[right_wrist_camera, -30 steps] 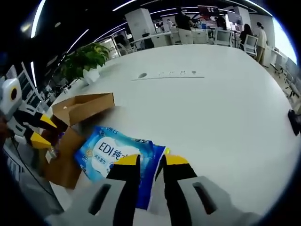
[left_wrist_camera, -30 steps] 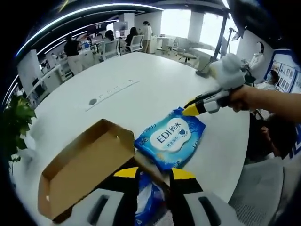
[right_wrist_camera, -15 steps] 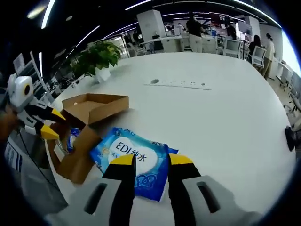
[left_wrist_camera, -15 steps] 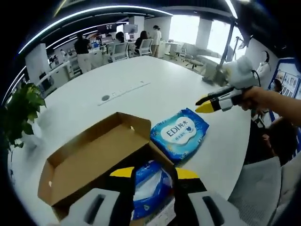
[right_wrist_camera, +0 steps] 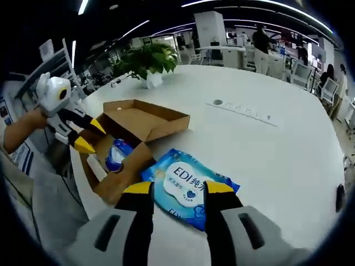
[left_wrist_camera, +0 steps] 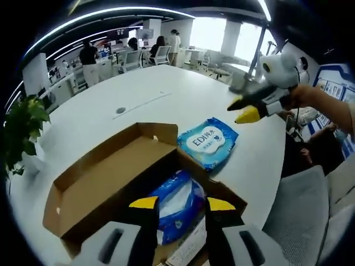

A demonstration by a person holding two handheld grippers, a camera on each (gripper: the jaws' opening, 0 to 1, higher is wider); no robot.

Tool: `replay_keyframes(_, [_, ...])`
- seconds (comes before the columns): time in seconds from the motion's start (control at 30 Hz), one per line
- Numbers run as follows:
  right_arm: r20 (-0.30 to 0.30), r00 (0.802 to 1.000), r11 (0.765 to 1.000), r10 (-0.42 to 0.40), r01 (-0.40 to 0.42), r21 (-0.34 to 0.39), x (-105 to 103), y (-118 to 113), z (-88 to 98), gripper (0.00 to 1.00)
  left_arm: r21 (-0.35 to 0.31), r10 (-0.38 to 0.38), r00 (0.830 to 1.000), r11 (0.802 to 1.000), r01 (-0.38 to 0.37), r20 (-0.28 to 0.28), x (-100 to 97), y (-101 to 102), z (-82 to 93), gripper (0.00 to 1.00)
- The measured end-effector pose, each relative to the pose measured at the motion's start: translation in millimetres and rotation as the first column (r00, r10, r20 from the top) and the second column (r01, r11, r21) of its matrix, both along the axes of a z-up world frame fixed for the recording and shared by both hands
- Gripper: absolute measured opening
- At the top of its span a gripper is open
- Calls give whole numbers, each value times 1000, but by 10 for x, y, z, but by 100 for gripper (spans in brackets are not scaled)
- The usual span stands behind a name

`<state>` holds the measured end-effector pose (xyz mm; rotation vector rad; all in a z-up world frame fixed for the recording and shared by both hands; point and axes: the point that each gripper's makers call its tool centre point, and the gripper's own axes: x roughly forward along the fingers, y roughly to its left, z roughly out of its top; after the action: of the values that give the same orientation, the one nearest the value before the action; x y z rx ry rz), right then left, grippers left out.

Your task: Operate the shoe box by opening the lid, removing the specified soft item, and placing it in the target area until the item is outside and the box remains undamaged.

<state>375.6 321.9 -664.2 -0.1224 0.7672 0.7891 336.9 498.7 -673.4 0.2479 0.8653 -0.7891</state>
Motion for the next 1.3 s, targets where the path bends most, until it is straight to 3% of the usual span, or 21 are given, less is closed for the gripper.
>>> replay_keyframes(0.2, [35,986,983,164,-161,-84,-141,259,19,35,18,-49,999,999,50,-13,-74,104,-86,31])
replay_keyframes(0.23, [52,980,978,190,-185,-99,-146,318,31,35,14,-97,995,995,97,-21,-114,93,-109,31])
replay_keyframes(0.37, [83,961,961,265,-256,-106,-174,544,72,32,-3,-113,993,994,113,-47,-156,100,-158,29])
replay_keyframes(0.57, [87,937,937,339,-327,-125,-201,809,52,32,-8,-137,989,991,137,-46,-147,117,-205,28])
replay_keyframes(0.63, [90,927,927,364,-351,-137,-210,877,37,32,-2,-184,982,983,184,-38,-155,106,-229,28])
replay_keyframes(1.03, [107,870,869,481,-457,-192,-173,1247,-126,27,33,-299,954,954,299,-7,-10,95,-367,26])
replay_keyframes(1.3, [115,842,839,527,-495,-224,-102,1480,-272,20,31,-365,930,930,367,-49,15,28,-454,22])
